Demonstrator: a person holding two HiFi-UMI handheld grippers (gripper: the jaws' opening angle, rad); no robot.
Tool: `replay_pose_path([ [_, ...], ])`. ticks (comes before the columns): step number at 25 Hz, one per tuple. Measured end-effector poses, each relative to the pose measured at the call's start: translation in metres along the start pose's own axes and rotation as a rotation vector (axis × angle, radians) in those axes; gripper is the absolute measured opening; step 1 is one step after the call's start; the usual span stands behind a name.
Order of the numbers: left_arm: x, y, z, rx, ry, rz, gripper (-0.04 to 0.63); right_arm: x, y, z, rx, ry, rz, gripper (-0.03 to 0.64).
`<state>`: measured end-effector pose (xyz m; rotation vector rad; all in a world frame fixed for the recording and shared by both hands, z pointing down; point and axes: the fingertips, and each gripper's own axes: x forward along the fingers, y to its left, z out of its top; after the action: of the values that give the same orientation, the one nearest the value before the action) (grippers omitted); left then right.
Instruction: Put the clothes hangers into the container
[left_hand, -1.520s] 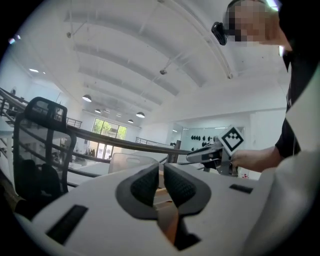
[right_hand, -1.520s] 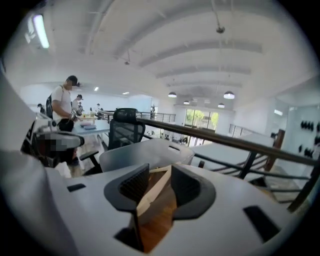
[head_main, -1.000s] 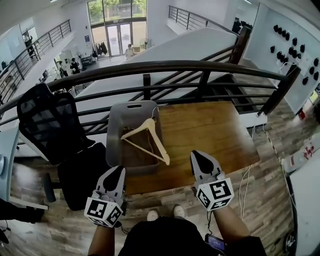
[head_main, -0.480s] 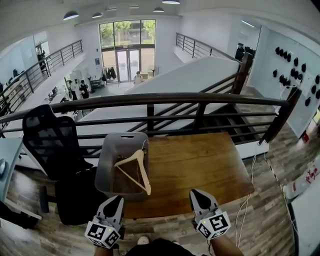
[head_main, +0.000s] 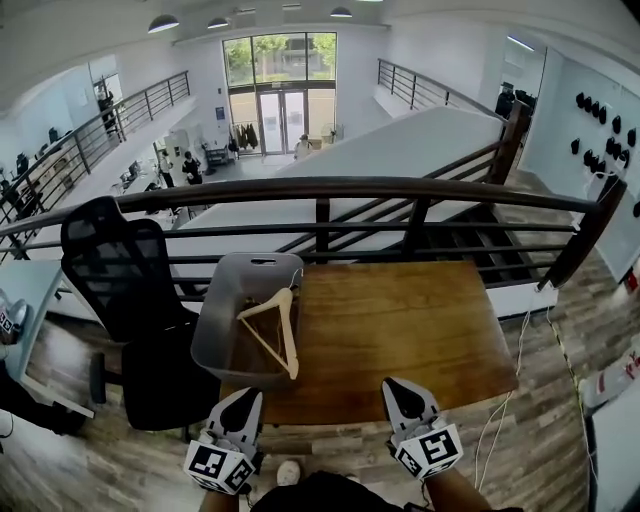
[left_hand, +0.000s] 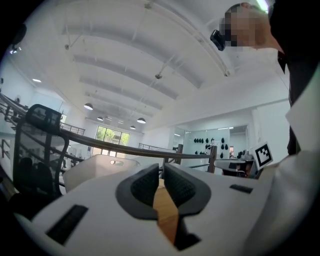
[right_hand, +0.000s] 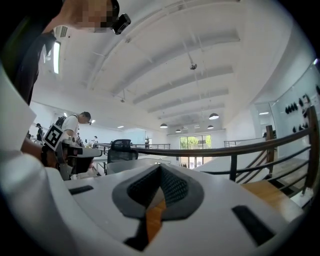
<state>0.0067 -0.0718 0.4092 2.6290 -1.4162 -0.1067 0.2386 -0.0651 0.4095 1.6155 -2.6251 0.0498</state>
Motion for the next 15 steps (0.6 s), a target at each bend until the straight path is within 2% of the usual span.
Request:
replay_pose_path([
  [15, -0.009, 0.001, -0.007, -0.036, 0.024, 0.007, 0.037, 0.01, 0.013, -0.007, 0.022, 0.015, 0.047, -0.009],
])
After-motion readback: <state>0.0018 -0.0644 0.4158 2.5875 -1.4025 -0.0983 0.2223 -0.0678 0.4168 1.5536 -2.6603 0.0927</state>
